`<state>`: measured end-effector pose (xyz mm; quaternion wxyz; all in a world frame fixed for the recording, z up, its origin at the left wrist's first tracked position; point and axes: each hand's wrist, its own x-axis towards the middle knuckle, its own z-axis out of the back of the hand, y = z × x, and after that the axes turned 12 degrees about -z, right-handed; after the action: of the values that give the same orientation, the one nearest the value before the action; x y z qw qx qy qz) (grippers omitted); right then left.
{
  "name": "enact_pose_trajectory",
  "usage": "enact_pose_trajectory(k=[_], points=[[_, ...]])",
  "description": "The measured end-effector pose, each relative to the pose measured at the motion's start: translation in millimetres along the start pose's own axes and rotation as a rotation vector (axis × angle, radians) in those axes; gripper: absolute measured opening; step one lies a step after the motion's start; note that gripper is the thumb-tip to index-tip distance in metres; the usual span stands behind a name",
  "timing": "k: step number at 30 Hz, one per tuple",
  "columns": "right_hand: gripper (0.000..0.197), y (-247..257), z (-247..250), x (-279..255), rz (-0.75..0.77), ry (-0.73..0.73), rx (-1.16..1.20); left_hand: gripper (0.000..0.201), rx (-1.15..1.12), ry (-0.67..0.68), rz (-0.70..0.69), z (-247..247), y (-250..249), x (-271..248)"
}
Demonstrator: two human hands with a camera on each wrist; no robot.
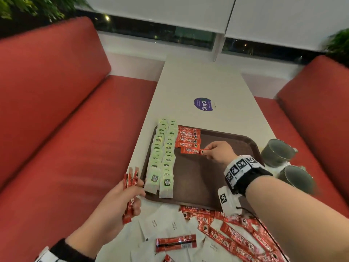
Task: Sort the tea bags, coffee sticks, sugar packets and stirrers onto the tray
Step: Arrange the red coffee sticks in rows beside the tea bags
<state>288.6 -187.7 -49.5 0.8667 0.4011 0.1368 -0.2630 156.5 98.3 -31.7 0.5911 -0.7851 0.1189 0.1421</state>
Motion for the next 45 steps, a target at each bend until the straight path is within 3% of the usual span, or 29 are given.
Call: enact_pose_trajectory(k=[5,10,25,35,38,41,45], points=[[0.014,7.0,-14.6,41.5,-0.093,0.056,-0.033,0.034,0.041,-0.042,-0.041,11.8,-0.9,2.0],[0.017,7.8,-22.5,60.1,-0.096,0.013,-0.031,0.015,0.044,-0.05,-0.04,11.7,3.1,4.6],[0.02,10.9,-31.9,61.8,-0.017,-0.093,-0.081,0.028,0.046,-0.056,0.005,3.2,0.8,3.9],[0.023,9.7,-18.1,49.8,-0.067,-0.064,0.086,0.023,-0.026,0.089,0.026,-21.5,-16.9,2.9],[0.015,9.3,-12.2,33.1,-0.003,-0.087,0.082,0.024,-0.042,0.123,0.036,-27.9,-22.3,1.9],[0.009,21.5,-11.4,-7.8,0.167,0.022,0.13,0.026,-0.044,0.176,0.053,-32.9,-27.7,0.7],[0.004,36.9,-8.4,-82.9,0.376,0.381,0.108,0.024,0.015,0.25,0.067,-41.4,-31.6,0.1]])
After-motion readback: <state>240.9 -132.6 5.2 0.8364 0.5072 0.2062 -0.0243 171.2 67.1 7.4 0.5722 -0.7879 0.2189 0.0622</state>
